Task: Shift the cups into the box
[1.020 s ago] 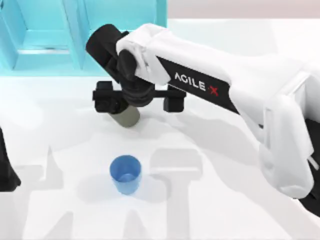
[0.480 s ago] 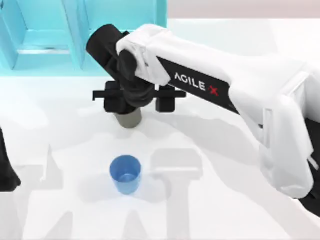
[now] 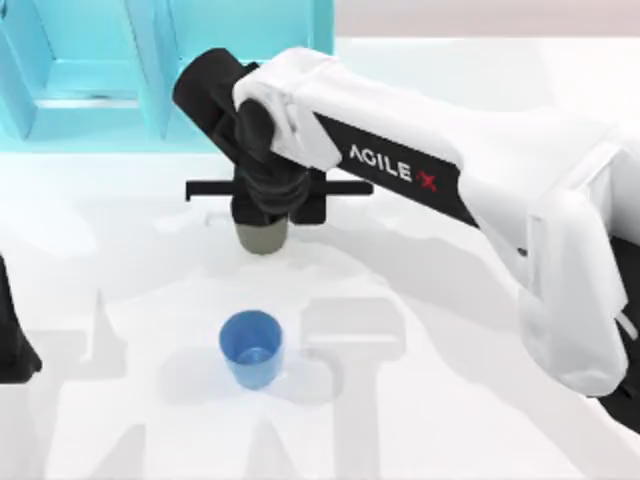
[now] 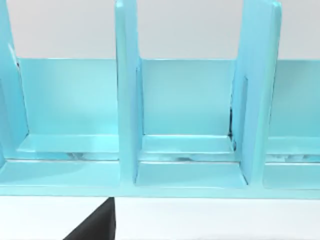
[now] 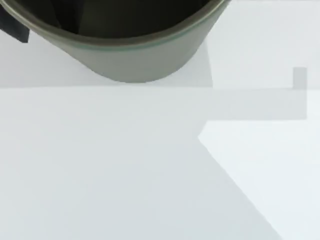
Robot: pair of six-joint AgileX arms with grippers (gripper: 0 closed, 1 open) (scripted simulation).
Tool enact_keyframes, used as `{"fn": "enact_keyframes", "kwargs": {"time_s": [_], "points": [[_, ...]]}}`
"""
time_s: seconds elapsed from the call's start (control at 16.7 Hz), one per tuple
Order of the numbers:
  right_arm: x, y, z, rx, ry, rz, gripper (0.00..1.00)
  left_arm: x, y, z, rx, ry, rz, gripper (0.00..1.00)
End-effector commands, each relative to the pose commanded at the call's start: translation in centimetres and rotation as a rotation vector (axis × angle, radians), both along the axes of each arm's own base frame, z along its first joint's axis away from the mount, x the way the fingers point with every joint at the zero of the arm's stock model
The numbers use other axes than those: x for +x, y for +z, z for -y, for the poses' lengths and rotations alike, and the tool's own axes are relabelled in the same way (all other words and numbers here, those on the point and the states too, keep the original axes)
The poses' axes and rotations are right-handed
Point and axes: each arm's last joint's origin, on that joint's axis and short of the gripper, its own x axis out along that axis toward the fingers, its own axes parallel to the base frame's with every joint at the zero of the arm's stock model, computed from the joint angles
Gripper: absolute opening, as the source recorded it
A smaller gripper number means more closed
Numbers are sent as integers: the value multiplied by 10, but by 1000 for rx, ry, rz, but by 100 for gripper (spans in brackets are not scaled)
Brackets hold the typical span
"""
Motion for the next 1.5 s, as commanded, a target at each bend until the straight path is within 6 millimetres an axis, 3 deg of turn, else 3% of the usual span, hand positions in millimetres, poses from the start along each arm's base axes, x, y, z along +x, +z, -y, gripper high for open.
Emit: {"fn": "enact_keyframes", "kwargs": {"time_s": [0.54,0.72,1.08,1.2,1.5], "points": [[-1,6,2,1,6,1,0,0,0,0,0,0,0,100],[2,31,24,2,5,1,0,0,0,0,0,0,0,100],[-1,94,90,0,4,-1,0,0,0,0,0,0,0,100],[-3,101,99,1,3,0,0,0,0,0,0,0,0,100],[-3,101,97,0,6,2,0,0,0,0,0,0,0,100]]}}
